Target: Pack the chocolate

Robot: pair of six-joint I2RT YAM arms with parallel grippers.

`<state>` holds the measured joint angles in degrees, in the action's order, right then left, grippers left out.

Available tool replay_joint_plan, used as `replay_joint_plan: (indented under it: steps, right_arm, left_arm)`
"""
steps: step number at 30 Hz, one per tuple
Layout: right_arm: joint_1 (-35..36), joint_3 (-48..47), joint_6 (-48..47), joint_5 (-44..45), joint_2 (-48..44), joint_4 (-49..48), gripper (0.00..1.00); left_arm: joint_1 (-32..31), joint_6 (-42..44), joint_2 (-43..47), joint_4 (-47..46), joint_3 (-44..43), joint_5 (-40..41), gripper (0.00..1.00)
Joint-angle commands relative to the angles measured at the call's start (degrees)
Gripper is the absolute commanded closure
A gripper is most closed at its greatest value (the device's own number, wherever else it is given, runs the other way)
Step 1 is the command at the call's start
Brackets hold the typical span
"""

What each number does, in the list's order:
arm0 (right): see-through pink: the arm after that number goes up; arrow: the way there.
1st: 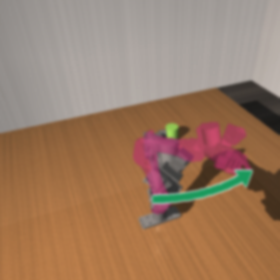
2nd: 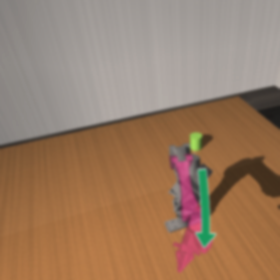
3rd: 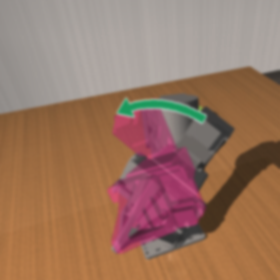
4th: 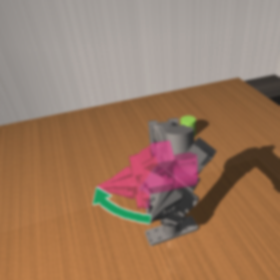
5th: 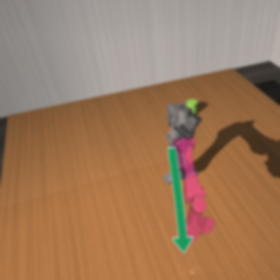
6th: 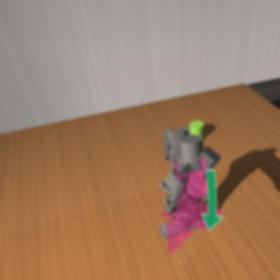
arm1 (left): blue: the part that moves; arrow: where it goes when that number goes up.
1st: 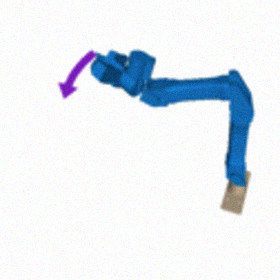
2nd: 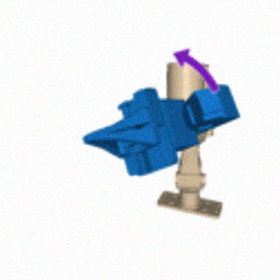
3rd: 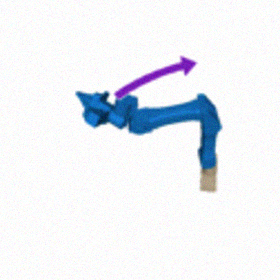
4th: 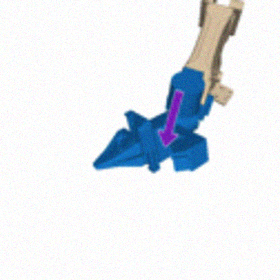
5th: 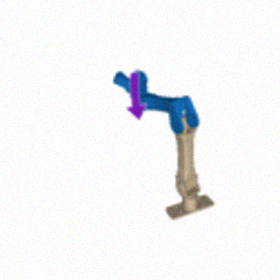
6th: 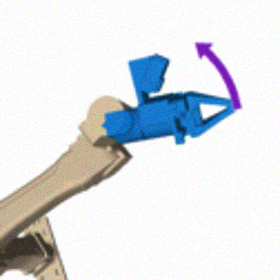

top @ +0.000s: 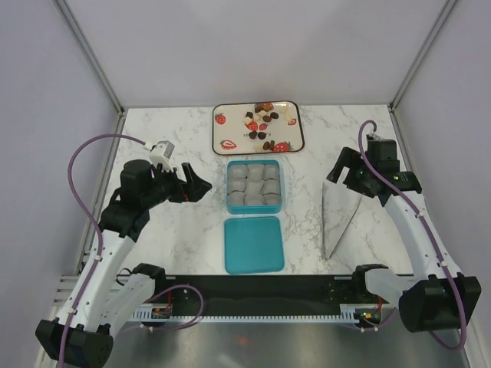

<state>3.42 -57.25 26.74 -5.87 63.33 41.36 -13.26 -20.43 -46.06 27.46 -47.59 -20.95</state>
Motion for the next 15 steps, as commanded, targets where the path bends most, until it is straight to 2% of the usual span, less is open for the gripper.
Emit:
replay_joint_plan:
  steps: [1,11,15]
  right_arm:
    - [-0.1,-0.9,-0.4,2.6,0.3,1.2,0.02]
    - [0.0,0.2,-2.6,8.7,6.4,-1.9,0.02]
    - [0.0,3.3,-2.4,6.1,11.5,-8.5,0.07]
  left_arm:
    - [-0.1,0.1,0.8,-2.0,0.5,0.6,0.0]
    - [-0.1,-0.1,0.8,-1.5,1.2,0.6,0.0]
    - [-0.1,-0.1,0.9,-1.4,1.5,0.1,0.0]
